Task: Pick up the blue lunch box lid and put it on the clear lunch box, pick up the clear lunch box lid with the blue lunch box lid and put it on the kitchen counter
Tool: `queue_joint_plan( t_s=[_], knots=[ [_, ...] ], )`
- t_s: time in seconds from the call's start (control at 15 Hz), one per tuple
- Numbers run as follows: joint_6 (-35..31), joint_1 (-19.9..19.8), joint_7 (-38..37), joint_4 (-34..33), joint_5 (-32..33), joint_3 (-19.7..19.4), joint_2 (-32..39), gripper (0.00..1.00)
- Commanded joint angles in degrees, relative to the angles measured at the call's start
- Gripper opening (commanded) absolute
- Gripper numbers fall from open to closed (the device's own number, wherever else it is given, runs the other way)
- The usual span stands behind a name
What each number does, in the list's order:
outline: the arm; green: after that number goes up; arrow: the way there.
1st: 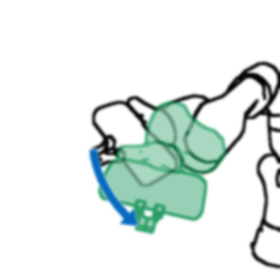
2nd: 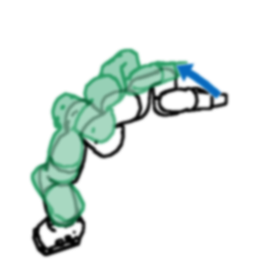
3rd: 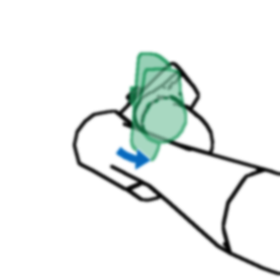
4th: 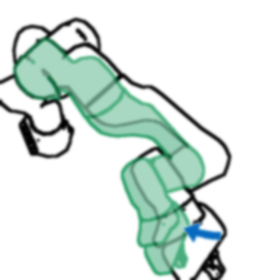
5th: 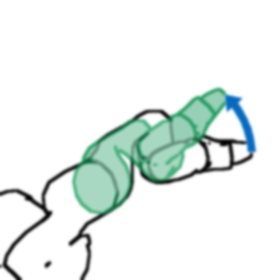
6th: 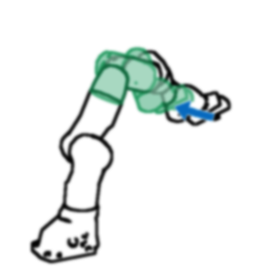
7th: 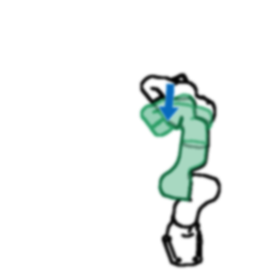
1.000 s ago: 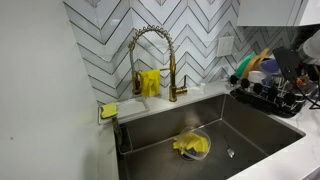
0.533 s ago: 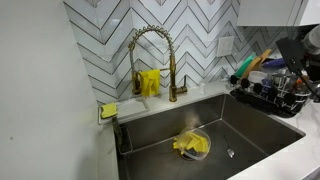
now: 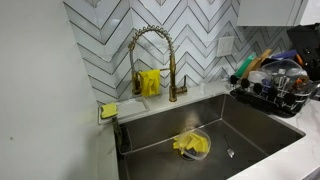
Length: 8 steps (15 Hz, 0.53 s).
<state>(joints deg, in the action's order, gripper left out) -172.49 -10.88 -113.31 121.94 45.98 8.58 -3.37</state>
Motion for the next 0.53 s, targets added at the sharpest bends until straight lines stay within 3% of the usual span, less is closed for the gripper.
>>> queue_joint_plan(
  t_s=[0.0,0.2,0.47],
  knots=[
    [-1.9,1.2,6.6,3.9,-6.1,-0.5,-0.6,0.02],
    [-4.7,1.5,10.3,5.6,-8.9,-0.7,0.8,0.02],
    [-9.5,0.3,11.6,5.7,-6.4,-1.0,2.8,0.02]
  ],
)
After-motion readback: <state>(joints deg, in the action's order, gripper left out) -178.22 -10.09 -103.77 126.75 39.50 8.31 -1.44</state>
